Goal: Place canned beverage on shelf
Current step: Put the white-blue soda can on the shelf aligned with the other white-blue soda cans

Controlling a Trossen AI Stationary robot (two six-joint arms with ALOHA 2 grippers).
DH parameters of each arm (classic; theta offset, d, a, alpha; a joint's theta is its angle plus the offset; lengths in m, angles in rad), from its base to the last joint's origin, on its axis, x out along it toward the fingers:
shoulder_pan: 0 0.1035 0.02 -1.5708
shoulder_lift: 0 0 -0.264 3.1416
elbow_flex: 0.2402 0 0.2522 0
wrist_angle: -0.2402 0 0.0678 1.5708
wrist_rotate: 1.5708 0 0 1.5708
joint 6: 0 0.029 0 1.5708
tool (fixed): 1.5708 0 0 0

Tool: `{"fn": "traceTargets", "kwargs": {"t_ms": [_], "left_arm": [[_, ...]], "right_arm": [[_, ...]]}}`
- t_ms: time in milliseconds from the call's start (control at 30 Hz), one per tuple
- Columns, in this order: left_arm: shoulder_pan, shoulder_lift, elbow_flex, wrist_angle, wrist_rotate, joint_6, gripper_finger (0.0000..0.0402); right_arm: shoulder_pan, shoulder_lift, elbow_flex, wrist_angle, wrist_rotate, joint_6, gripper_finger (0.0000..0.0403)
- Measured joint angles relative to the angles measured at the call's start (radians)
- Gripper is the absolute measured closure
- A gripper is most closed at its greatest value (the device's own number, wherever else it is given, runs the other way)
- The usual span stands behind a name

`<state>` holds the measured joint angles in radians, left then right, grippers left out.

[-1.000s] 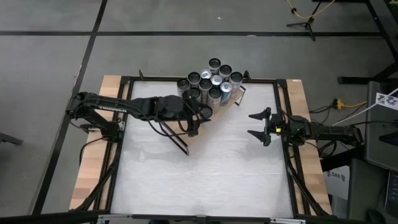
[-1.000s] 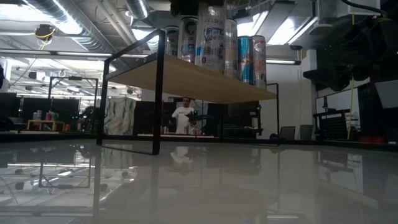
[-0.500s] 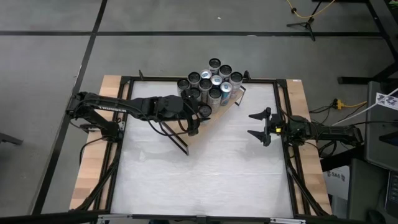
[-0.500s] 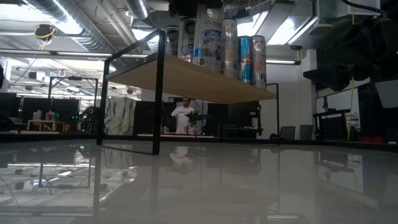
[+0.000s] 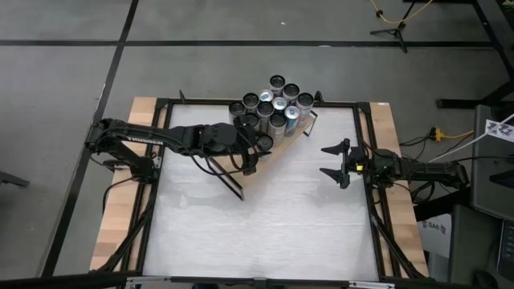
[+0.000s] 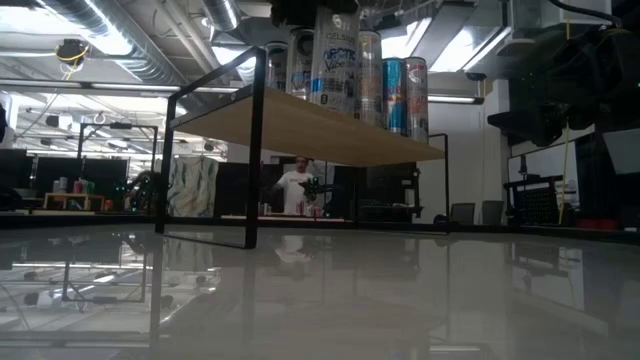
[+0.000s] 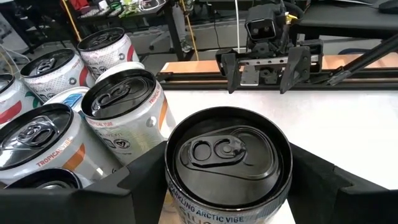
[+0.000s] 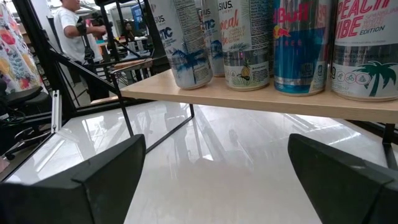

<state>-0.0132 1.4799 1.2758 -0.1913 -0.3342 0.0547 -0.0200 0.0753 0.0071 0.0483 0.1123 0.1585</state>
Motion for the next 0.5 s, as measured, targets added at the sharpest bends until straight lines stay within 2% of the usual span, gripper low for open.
{"fn": "traceTargets", "kwargs": {"t_ms": [300,500], "left_arm": [[0.0,0.0,0.0,-0.002,-0.031,0.001,0.015],[0.0,0.0,0.0,-0.003,-0.035,0.002,0.0117]], "right_arm": [[0.0,0.0,0.0,0.0,0.0,0.0,0.0015],[0.0,0.0,0.0,0.0,0.0,0.0,0.0015]]}}
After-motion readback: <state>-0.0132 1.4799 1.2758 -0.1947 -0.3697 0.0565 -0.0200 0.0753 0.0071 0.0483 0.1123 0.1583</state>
